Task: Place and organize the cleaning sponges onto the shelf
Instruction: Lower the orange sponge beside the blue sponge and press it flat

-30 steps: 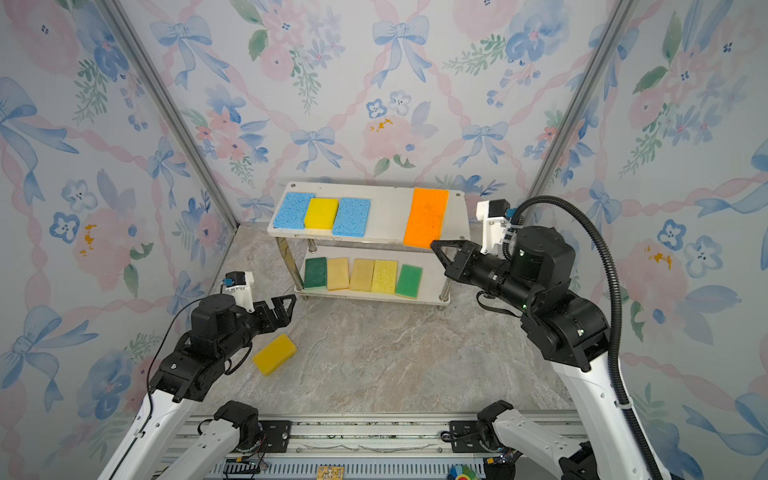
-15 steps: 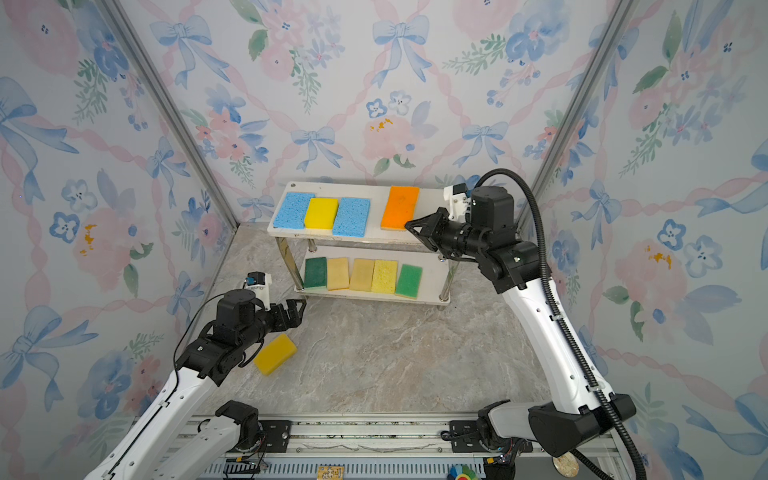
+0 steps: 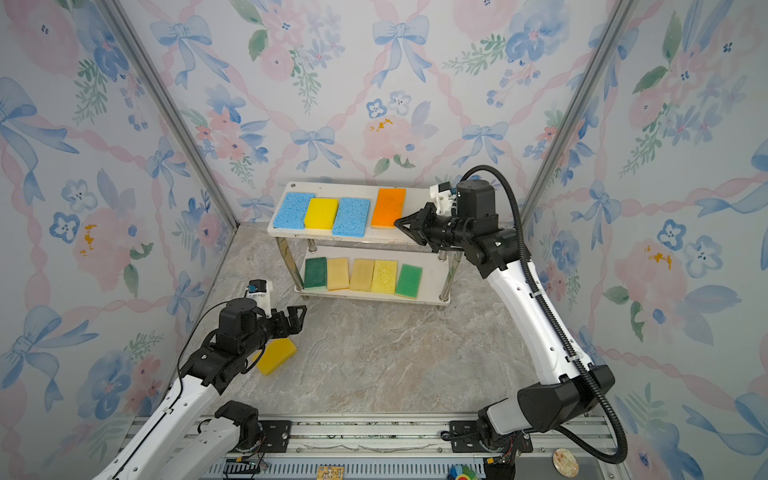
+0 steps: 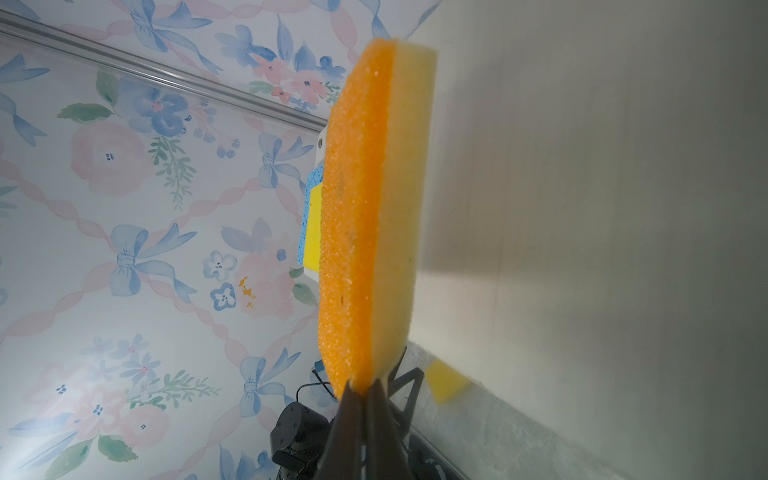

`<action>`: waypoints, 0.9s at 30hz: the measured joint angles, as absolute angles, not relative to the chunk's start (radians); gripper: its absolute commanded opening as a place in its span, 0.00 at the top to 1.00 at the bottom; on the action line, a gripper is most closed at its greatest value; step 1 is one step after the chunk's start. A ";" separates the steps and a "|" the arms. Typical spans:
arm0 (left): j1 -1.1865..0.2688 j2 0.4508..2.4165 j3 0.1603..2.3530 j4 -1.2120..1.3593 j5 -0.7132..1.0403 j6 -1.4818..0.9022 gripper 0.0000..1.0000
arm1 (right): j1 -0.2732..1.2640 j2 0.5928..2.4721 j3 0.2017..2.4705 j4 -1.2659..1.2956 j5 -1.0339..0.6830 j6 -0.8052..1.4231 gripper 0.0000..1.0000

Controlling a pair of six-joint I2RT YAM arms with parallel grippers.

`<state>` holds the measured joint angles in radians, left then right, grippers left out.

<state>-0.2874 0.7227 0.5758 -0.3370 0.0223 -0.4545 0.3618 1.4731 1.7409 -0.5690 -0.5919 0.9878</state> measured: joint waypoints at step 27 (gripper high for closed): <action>-0.289 0.723 0.576 -0.337 0.022 -0.453 0.02 | 0.376 1.558 1.741 -0.564 -0.592 0.975 0.93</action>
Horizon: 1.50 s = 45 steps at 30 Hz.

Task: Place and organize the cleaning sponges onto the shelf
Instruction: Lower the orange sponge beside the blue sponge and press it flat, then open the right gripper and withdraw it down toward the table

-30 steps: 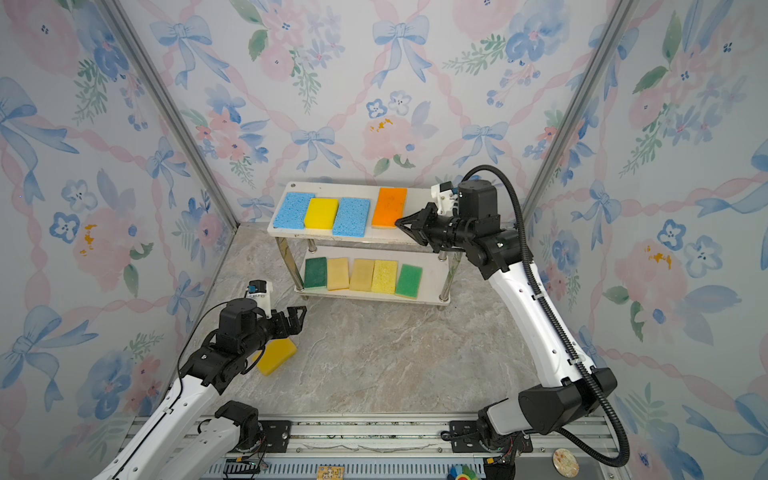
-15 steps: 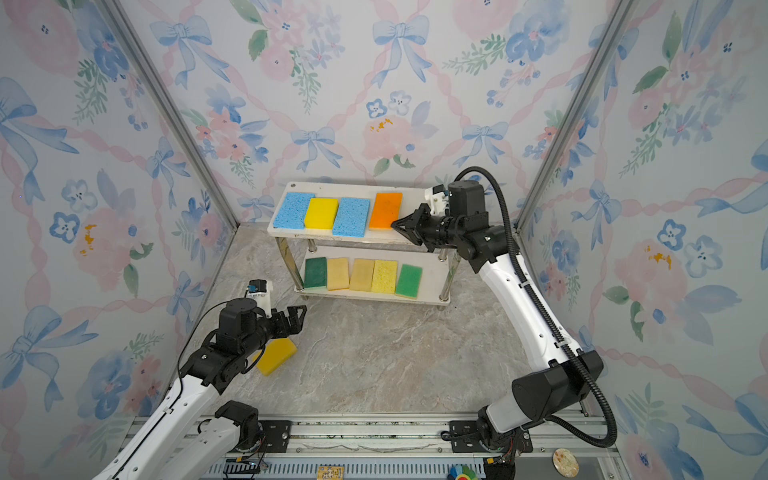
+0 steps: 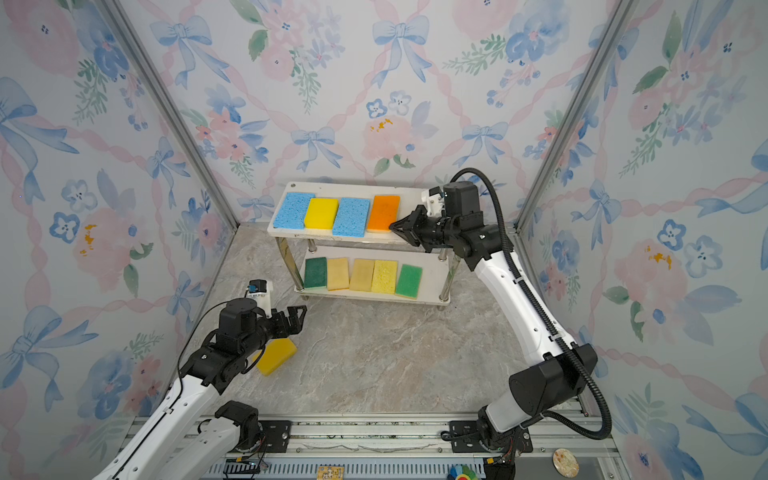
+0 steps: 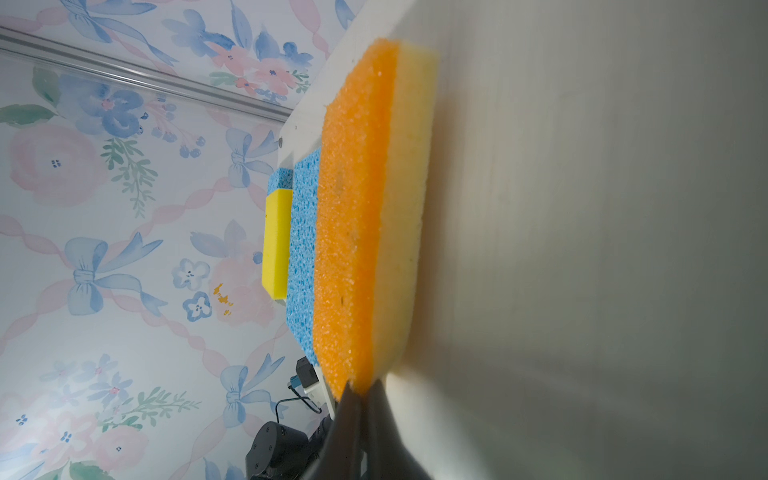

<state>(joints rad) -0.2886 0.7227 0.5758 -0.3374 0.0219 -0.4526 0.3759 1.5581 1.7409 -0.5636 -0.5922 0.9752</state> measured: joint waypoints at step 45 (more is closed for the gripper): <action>-0.289 0.723 0.576 -0.337 0.022 -0.453 0.02 | 0.396 1.524 1.815 -0.755 -0.530 0.809 0.50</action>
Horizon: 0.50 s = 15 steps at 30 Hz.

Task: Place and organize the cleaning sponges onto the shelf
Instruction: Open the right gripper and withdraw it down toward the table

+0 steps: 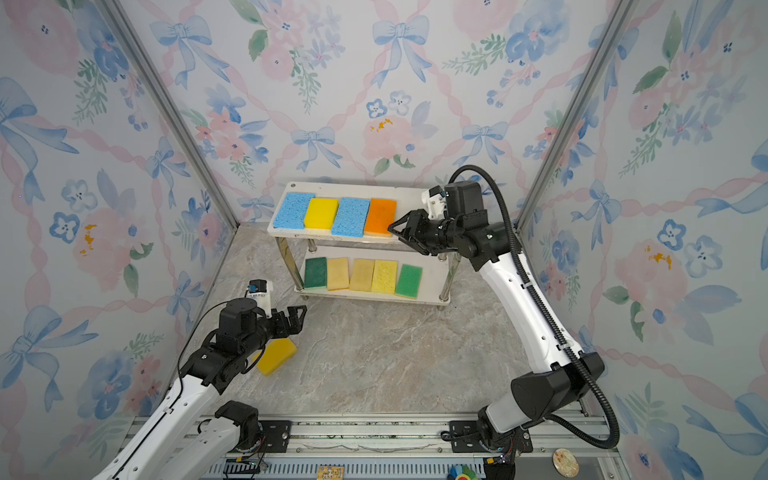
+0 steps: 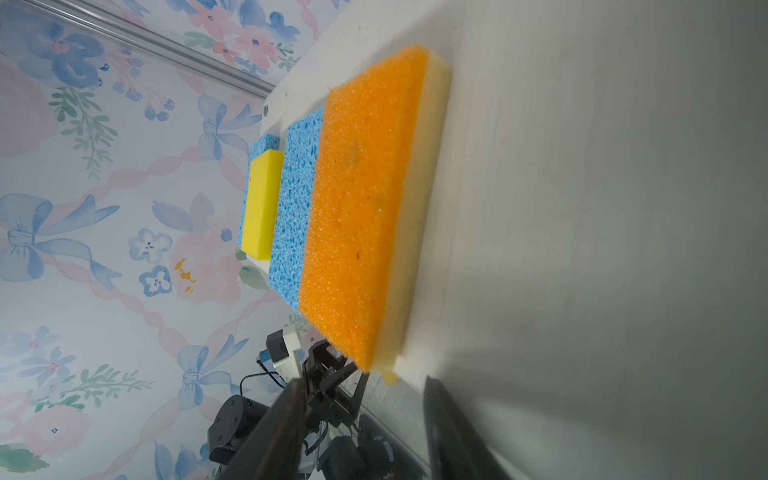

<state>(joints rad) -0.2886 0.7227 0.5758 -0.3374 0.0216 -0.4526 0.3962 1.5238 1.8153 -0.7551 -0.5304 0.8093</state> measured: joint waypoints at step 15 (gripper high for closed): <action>-0.286 0.648 0.576 -0.341 -0.108 -0.450 0.02 | 0.978 1.035 1.047 -0.490 -0.121 0.889 0.35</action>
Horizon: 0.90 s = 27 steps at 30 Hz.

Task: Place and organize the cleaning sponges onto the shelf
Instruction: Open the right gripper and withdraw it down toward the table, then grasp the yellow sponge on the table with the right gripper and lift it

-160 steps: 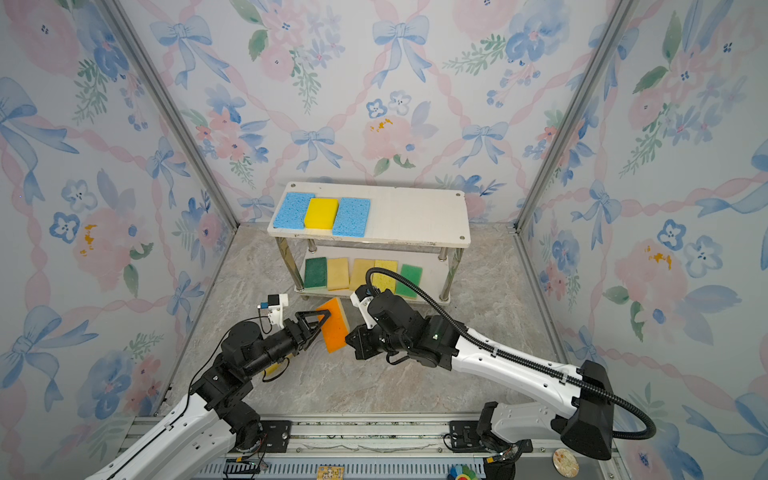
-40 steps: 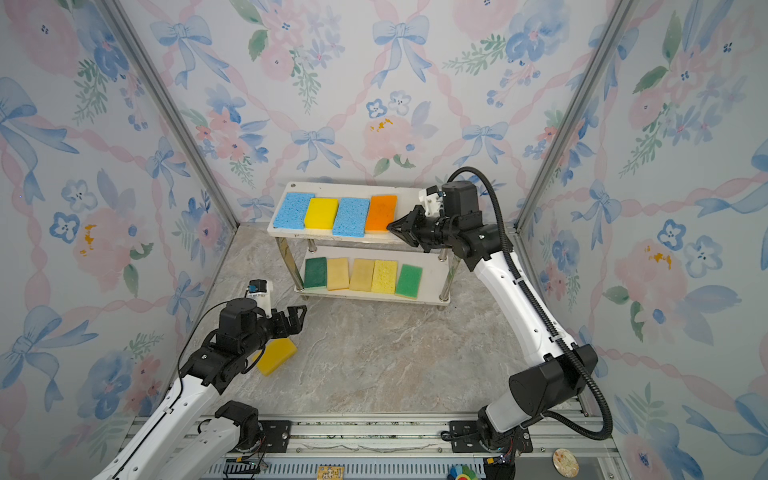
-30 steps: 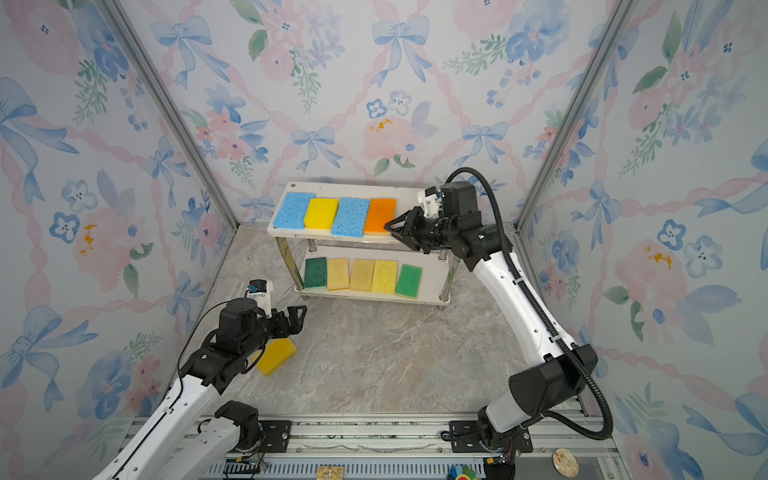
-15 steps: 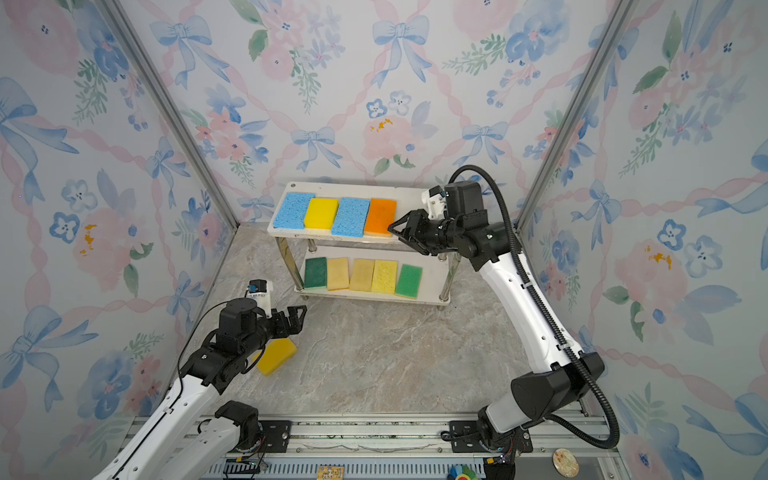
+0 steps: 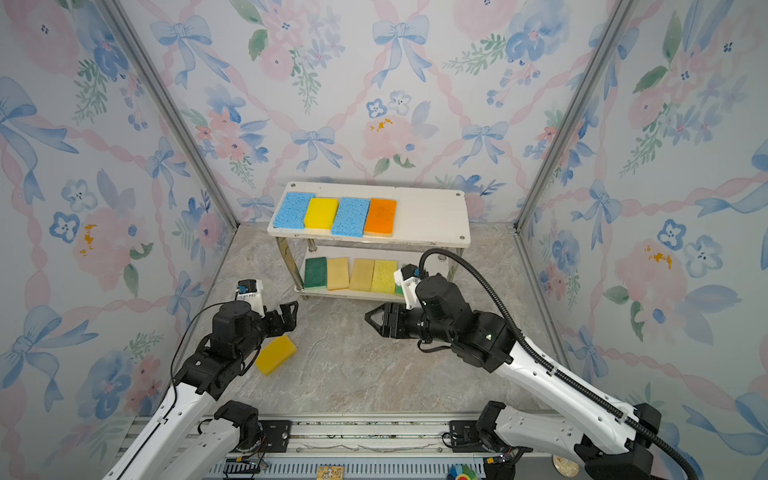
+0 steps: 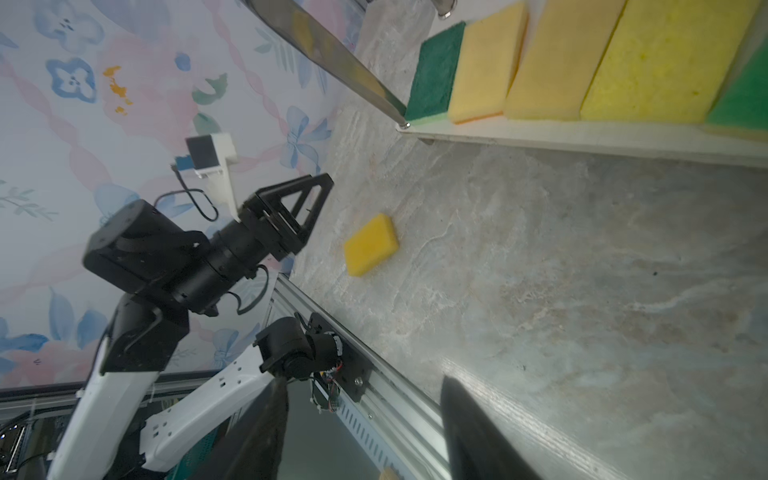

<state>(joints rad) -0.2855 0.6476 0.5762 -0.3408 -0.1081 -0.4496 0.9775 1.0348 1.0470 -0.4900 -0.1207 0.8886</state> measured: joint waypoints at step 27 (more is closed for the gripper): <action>-0.268 0.524 0.582 -0.376 -0.307 -0.445 0.02 | 1.199 2.178 1.321 0.381 -0.109 1.382 0.35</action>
